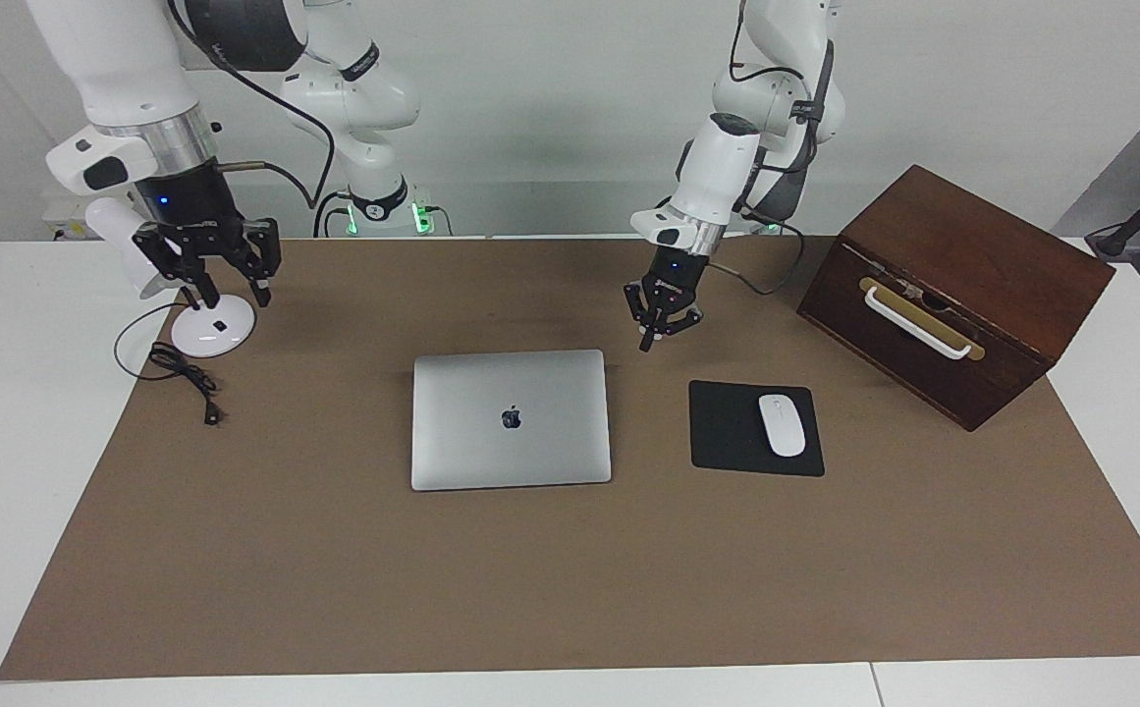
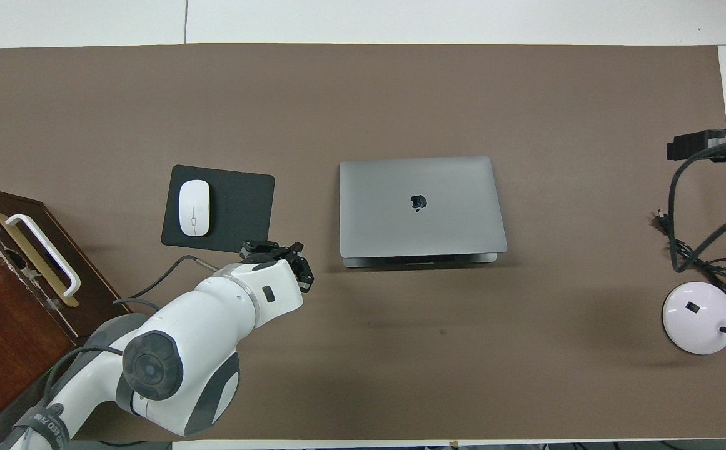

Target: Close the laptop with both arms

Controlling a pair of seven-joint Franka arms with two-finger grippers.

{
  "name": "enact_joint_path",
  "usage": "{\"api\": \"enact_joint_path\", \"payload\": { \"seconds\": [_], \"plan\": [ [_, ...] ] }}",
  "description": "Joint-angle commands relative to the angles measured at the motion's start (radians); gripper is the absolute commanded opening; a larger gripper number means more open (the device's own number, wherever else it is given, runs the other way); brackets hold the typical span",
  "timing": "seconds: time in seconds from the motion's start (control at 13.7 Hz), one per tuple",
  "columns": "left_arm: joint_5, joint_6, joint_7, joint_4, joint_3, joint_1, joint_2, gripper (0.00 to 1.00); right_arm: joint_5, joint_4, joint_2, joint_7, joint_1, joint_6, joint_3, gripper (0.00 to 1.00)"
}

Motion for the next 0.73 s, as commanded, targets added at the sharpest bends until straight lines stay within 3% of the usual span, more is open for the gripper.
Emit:
{"api": "enact_joint_path", "payload": {
  "seconds": [0.0, 0.29, 0.66],
  "plan": [
    [0.004, -0.207, 0.004, 0.024, -0.003, 0.059, -0.114, 0.00, -0.013, -0.006, -0.025, -0.026, -0.049, -0.033, 0.012, 1.00],
    [0.010, -0.553, 0.035, 0.187, -0.003, 0.183, -0.163, 0.00, -0.009, -0.009, -0.034, -0.013, -0.056, -0.099, 0.012, 1.00],
    [0.012, -0.831, 0.096, 0.375, -0.005, 0.343, -0.160, 0.00, -0.010, -0.017, -0.042, -0.015, -0.056, -0.115, 0.012, 1.00]
  ]
}}
